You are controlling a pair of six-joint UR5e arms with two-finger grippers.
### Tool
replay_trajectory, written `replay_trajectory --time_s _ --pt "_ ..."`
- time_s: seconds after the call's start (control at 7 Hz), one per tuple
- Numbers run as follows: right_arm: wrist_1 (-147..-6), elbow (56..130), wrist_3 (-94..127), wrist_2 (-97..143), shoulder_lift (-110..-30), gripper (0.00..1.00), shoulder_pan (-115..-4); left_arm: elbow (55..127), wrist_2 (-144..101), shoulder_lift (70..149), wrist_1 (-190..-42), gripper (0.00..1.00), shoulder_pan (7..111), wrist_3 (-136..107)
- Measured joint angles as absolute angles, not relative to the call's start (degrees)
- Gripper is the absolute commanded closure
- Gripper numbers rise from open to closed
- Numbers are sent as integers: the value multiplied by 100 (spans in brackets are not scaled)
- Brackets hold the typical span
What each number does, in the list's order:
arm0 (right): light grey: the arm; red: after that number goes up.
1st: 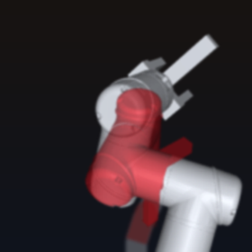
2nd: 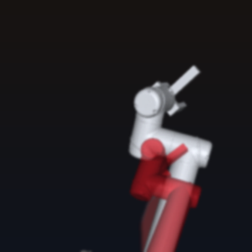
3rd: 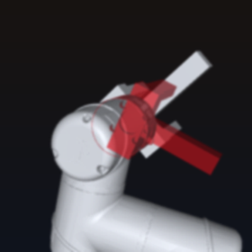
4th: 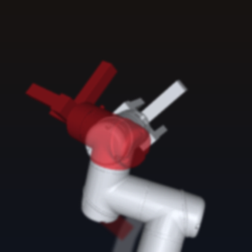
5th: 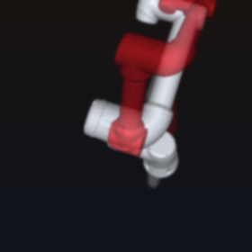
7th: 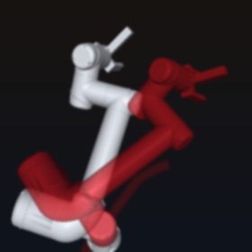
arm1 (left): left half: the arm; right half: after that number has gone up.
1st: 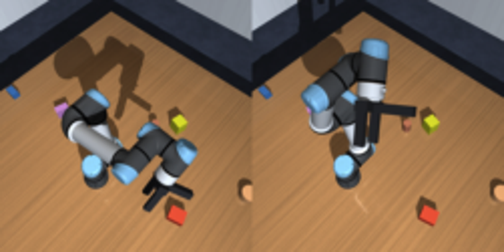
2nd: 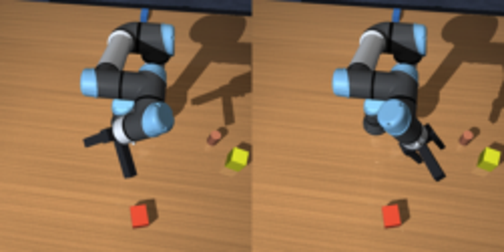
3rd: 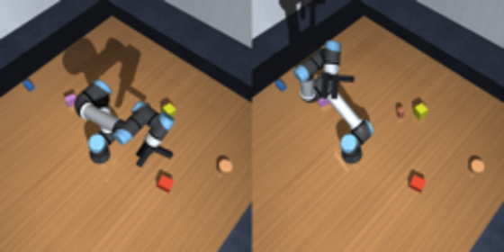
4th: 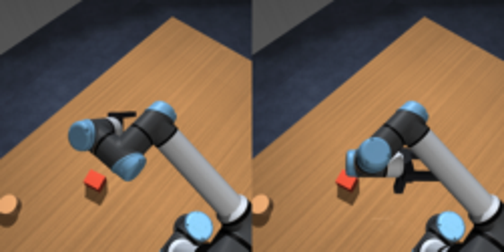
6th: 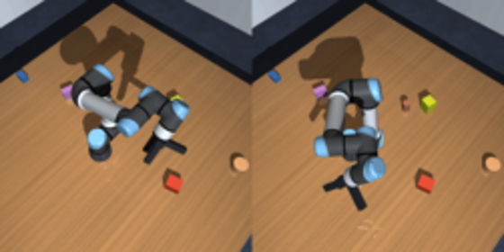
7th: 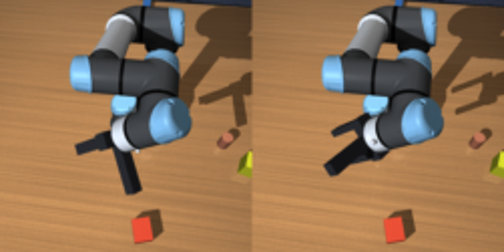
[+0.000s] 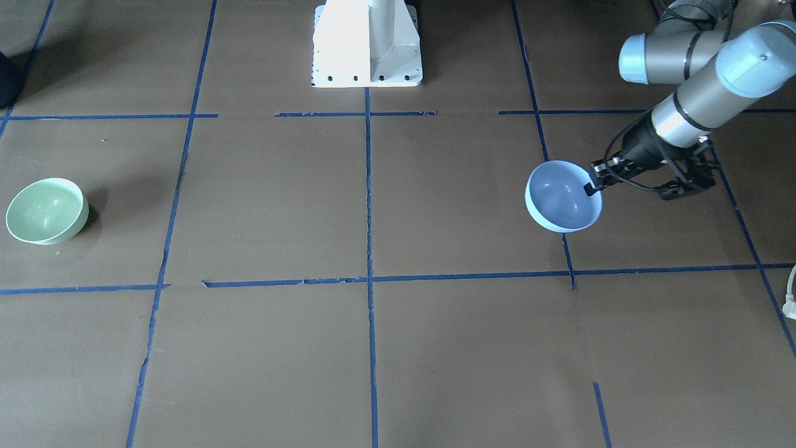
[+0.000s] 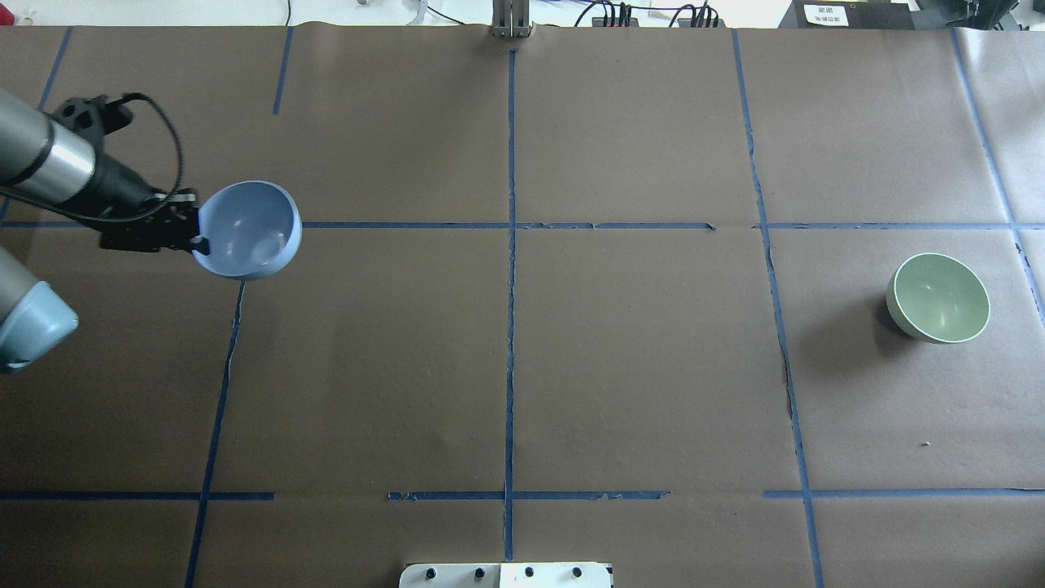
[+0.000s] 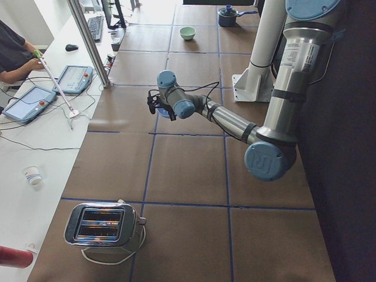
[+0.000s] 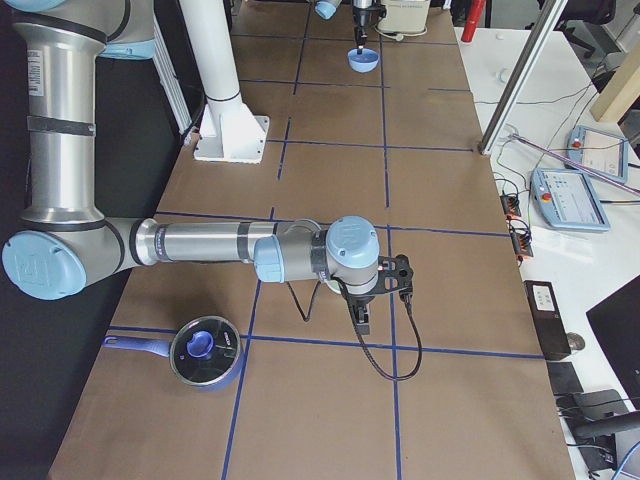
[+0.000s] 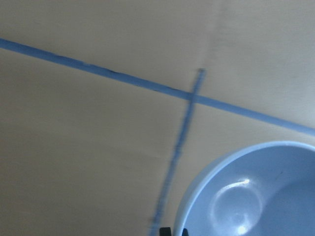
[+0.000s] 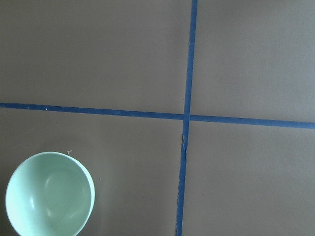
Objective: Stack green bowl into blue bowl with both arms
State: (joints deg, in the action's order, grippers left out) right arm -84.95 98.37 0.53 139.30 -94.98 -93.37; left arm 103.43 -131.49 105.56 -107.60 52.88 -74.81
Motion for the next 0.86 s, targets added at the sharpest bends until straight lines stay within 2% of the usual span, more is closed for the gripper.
replay_trajectory --time_s 0.29,0.57,0.86 --pt "-8482 9828 340 13927 -9515 0 -9334 10323 -12129 11638 -10153 100 4104 -8736" --pt "-8482 9834 435 13931 -9518 0 -9334 9992 -10949 12389 -10041 100 3020 -9565" --pt "-8489 9830 447 13944 -9519 0 -9334 9645 -10609 12797 -10039 98 2682 -9817"
